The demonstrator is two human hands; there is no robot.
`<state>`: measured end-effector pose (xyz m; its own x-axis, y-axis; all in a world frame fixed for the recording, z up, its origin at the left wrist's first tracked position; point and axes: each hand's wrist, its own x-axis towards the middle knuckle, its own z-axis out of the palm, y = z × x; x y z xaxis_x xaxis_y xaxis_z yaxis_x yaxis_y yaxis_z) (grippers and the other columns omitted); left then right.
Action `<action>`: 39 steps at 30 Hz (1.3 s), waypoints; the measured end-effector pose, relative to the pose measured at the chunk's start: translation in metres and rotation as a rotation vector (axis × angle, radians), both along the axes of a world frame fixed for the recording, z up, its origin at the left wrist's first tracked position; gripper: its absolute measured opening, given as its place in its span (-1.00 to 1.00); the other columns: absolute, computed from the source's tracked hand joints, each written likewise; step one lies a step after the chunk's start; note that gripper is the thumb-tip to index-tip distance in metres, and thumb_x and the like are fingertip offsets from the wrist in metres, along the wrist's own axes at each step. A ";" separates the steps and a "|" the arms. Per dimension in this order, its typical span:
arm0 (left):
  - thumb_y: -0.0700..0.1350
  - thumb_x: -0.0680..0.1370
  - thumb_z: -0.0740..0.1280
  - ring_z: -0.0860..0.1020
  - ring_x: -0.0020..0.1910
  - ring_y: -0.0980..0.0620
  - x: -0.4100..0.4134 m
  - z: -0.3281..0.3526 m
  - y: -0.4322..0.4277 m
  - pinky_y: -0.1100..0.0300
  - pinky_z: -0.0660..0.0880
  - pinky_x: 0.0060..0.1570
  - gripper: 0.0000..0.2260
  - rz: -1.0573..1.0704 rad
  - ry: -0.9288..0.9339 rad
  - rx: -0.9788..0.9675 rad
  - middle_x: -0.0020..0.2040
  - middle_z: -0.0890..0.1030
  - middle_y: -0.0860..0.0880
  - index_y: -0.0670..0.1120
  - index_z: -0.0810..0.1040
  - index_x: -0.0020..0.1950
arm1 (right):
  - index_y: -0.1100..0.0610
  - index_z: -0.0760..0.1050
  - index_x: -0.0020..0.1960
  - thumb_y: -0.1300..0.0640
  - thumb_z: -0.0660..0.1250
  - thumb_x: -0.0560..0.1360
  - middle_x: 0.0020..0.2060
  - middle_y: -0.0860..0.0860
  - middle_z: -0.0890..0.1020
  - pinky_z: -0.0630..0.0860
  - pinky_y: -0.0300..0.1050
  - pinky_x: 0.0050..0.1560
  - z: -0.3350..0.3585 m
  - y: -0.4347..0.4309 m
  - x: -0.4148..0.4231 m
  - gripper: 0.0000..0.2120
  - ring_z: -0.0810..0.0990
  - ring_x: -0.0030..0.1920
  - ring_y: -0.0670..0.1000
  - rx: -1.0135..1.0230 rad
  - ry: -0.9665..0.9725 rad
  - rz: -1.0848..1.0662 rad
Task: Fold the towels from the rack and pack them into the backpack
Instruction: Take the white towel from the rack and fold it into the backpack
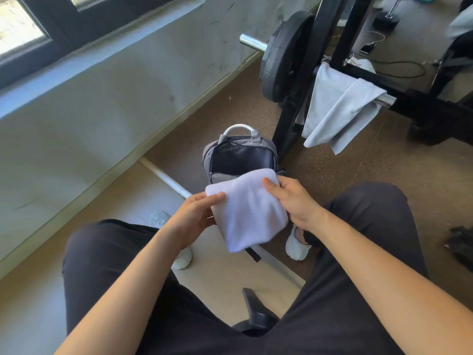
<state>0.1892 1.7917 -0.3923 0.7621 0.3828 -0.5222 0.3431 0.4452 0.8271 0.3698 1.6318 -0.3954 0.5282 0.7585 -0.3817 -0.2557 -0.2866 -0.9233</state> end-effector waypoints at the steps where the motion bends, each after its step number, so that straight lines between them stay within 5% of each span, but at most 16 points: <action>1: -0.02 0.49 0.46 0.65 0.05 -0.12 -0.001 -0.001 0.002 -0.08 0.54 0.19 -0.74 -0.014 0.006 0.044 0.07 0.73 -0.17 -0.13 0.72 0.10 | 0.30 0.58 0.17 0.02 0.29 0.63 0.09 0.24 0.68 0.62 0.03 0.10 -0.002 0.000 0.000 -0.66 0.69 0.08 0.18 -0.013 -0.042 -0.009; 5: -0.06 0.53 0.52 0.67 -0.04 -0.15 -0.002 0.002 -0.003 -0.24 0.54 0.22 -0.79 0.039 0.049 0.271 -0.02 0.74 -0.26 -0.22 0.73 -0.02 | 0.28 0.62 0.08 -0.01 0.33 0.61 0.01 0.20 0.69 0.59 0.09 0.12 -0.003 0.000 0.000 -0.67 0.64 0.07 0.16 -0.055 -0.235 -0.030; 9: 0.12 0.45 0.55 0.62 -0.14 0.03 -0.001 -0.004 -0.001 -0.06 0.54 -0.01 -0.68 0.265 0.037 0.446 -0.13 0.72 -0.06 -0.14 0.71 -0.17 | 0.14 0.65 0.05 -0.07 0.39 0.56 0.18 -0.05 0.59 0.52 -0.14 0.19 -0.007 0.001 0.000 -0.72 0.55 0.20 -0.03 -0.070 -0.399 -0.042; 13: 0.28 0.38 0.48 0.40 0.34 0.14 -0.003 -0.008 0.005 0.21 0.38 0.23 -0.78 0.289 0.004 0.686 0.22 0.57 0.26 0.16 0.74 -0.21 | -0.08 0.65 -0.23 -0.22 0.39 0.49 0.47 -0.28 0.36 0.23 -0.02 0.43 -0.005 0.001 0.005 -0.75 0.27 0.50 -0.10 -0.056 -0.520 0.031; 15: 0.21 0.44 0.47 0.40 0.41 0.22 -0.005 -0.007 0.006 0.21 0.34 0.28 -0.81 0.261 -0.081 0.627 0.28 0.61 0.26 0.13 0.77 -0.14 | -0.12 0.69 -0.10 -0.15 0.40 0.49 0.41 -0.25 0.47 0.24 -0.01 0.51 0.003 0.000 0.002 -0.85 0.38 0.45 -0.18 0.055 -0.324 0.017; 17: 0.09 0.51 0.44 0.59 0.21 0.16 -0.005 -0.002 0.001 0.11 0.43 0.18 -0.78 0.261 -0.174 0.460 0.11 0.71 0.11 -0.03 0.76 -0.05 | 0.11 0.65 0.21 -0.05 0.39 0.49 0.25 -0.05 0.65 0.40 0.10 0.46 0.008 -0.002 -0.003 -0.64 0.59 0.29 -0.08 0.141 -0.049 -0.019; 19: 0.03 0.54 0.40 0.64 -0.03 0.02 -0.004 0.000 -0.001 0.02 0.48 0.04 -0.78 0.243 -0.198 0.347 -0.06 0.70 -0.03 -0.10 0.71 -0.01 | 0.27 0.61 0.21 -0.02 0.38 0.50 0.13 0.16 0.70 0.46 0.24 0.37 0.011 -0.002 -0.005 -0.58 0.67 0.16 0.11 0.142 0.093 -0.065; 23: -0.03 0.52 0.44 0.69 0.08 -0.11 -0.002 -0.002 -0.002 -0.06 0.59 0.05 -0.72 0.134 -0.133 0.229 0.09 0.72 -0.09 0.00 0.61 0.22 | 0.20 0.58 0.29 0.08 0.35 0.58 0.21 0.17 0.67 0.44 0.18 0.40 0.006 0.000 -0.003 -0.67 0.60 0.29 0.20 0.116 0.220 -0.113; 26: -0.12 0.56 0.46 0.70 0.10 -0.12 0.002 -0.002 -0.004 -0.04 0.63 0.01 -0.68 0.099 -0.064 0.176 0.11 0.73 -0.09 -0.01 0.54 0.30 | 0.14 0.57 0.30 0.16 0.38 0.58 0.20 0.12 0.68 0.50 0.14 0.35 0.000 0.002 -0.001 -0.71 0.61 0.28 0.17 0.096 0.236 -0.074; 31: -0.11 0.54 0.48 0.69 0.12 -0.22 0.000 -0.006 -0.001 -0.28 0.60 0.13 -0.61 0.009 0.020 0.105 0.17 0.70 -0.15 0.00 0.52 0.35 | 0.06 0.54 0.33 0.18 0.43 0.55 0.18 0.06 0.69 0.57 0.20 0.26 -0.005 0.002 -0.002 -0.64 0.66 0.20 0.12 -0.007 0.164 0.017; 35: -0.16 0.42 0.51 0.70 0.12 -0.15 -0.003 -0.009 0.002 -0.04 0.64 -0.09 -0.40 -0.064 -0.009 0.125 0.21 0.68 -0.10 0.13 0.44 0.41 | -0.01 0.50 0.34 0.21 0.46 0.53 0.16 0.00 0.69 0.63 0.04 0.17 -0.001 0.000 0.000 -0.58 0.67 0.18 0.04 -0.024 0.099 0.085; 39: -0.25 0.36 0.55 0.65 0.22 -0.08 -0.007 -0.013 0.009 -0.03 0.63 0.07 -0.23 -0.106 -0.063 0.171 0.26 0.63 -0.05 0.20 0.34 0.45 | -0.11 0.40 0.42 0.18 0.52 0.48 0.21 -0.11 0.63 0.60 -0.06 0.21 0.003 -0.003 0.003 -0.42 0.62 0.22 -0.09 -0.063 -0.118 0.173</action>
<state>0.1819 1.8005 -0.4057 0.8320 0.3775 -0.4065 0.3258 0.2605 0.9088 0.3726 1.6288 -0.3928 0.4362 0.8181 -0.3747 -0.0886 -0.3753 -0.9227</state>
